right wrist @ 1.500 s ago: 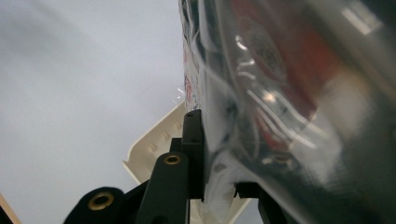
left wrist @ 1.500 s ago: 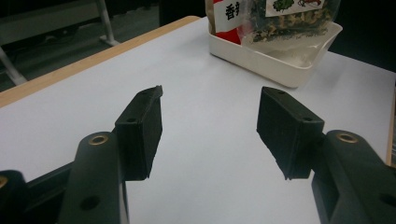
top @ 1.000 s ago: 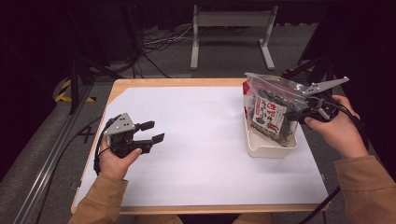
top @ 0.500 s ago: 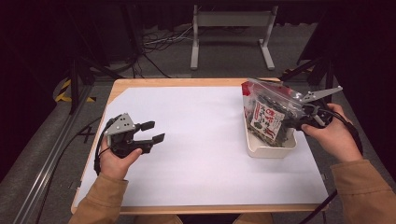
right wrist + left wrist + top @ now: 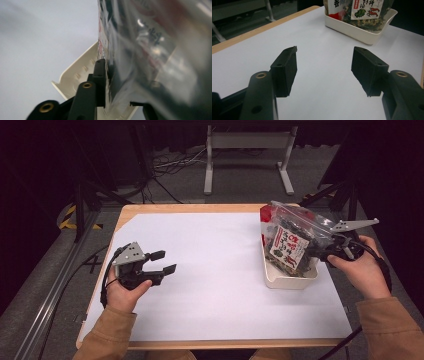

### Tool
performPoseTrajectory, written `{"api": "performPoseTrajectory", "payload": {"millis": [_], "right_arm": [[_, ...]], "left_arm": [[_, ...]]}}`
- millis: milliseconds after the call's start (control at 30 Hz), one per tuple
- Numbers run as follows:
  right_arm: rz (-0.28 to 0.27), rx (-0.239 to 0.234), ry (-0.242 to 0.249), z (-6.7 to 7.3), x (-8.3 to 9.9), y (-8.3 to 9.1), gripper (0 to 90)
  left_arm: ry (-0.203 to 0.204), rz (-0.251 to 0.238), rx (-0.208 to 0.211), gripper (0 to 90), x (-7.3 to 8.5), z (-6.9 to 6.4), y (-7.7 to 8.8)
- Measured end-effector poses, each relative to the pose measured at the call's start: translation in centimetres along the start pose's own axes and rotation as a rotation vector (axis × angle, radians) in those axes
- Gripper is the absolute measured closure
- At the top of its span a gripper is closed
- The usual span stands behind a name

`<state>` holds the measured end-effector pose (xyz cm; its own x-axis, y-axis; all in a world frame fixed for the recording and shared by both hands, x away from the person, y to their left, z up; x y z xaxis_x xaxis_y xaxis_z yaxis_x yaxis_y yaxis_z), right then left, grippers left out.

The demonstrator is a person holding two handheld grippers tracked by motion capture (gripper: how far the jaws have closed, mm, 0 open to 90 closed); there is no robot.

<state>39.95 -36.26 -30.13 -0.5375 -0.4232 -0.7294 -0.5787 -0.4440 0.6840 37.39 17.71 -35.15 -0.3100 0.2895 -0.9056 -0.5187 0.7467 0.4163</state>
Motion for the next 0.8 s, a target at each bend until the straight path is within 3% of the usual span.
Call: {"api": "performPoseTrajectory", "payload": {"millis": [133, 300, 500, 800], "right_arm": [[-0.079, 0.015, -0.008, 0.2, 0.6, 0.9, 51.7], [-0.138, 0.042, 0.002, 0.6, 1.3, 1.7, 39.3], [-0.212, 0.053, -0.002, 1.4, 2.3, 2.9, 34.7], [-0.280, 0.065, -0.011, 2.5, 3.8, 3.8, 34.6]], "left_arm": [[0.008, 0.001, 0.003, 37.2, 0.4, -0.2, 0.3], [-0.004, -0.008, -0.002, 36.8, 1.1, -0.3, 0.8], [-0.001, -0.035, -0.006, 35.8, 1.8, -0.4, 1.8], [0.006, -0.049, -0.013, 33.5, 3.0, -0.5, 3.5]]}}
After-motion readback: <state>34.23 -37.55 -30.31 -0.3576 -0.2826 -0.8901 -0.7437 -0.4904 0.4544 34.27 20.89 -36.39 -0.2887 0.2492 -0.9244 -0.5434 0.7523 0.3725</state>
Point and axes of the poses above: each handheld gripper's, and its own axes: y roughly backward along the jaws, x roughly out of its underside, z roughly to its left, the point moved 1 cm from there along -y, roughly forward along the jaws, and after that the axes turned 2 degrees about y, right-handed, at the moved point
